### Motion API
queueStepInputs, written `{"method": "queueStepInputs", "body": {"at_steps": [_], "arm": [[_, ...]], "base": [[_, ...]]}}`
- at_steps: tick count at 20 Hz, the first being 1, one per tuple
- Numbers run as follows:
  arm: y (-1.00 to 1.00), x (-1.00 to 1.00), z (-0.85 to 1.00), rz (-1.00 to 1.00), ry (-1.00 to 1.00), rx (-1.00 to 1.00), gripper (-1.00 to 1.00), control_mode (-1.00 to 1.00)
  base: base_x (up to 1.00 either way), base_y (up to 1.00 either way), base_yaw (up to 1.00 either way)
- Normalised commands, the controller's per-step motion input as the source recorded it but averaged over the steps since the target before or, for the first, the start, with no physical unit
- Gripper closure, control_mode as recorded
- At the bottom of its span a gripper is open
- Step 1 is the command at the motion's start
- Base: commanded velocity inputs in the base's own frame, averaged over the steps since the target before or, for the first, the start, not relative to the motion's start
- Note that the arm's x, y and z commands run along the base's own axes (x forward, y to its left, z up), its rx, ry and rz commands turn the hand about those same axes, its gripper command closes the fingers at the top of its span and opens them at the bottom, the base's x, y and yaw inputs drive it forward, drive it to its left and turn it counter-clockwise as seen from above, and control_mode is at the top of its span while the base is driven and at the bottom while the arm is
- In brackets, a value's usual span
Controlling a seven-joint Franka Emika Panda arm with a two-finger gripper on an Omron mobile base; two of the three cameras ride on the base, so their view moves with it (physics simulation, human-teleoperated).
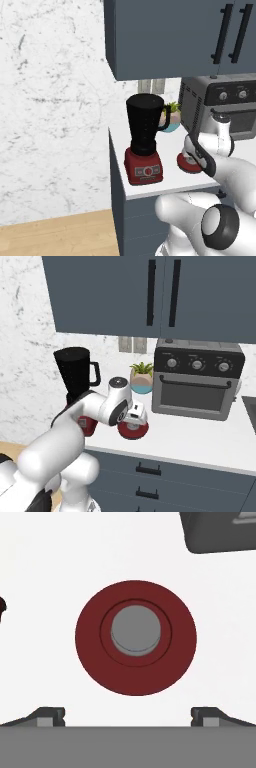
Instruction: Close the lid blender by securely placing the lid on top.
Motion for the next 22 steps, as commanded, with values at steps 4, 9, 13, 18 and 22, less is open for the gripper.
{"method": "queueStepInputs", "body": {"at_steps": [4, 9, 13, 18, 22], "arm": [[-0.07, 0.14, -0.2, 0.0, 0.0, 0.0, -1.0, -1.0], [-0.05, 0.14, -0.2, 0.0, 0.0, 0.0, -1.0, -1.0], [-0.04, 0.14, -0.18, 0.0, 0.0, 0.0, -1.0, -1.0], [-0.01, 0.14, -0.18, 0.0, 0.0, 0.0, -1.0, -1.0], [0.0, 0.14, -0.16, 0.0, 0.0, 0.0, -1.0, -1.0]], "base": [[0.0, 0.0, 0.0], [0.0, 0.0, 0.0], [0.0, 0.0, 0.0], [0.0, 0.0, 0.0], [0.0, 0.0, 0.0]]}}
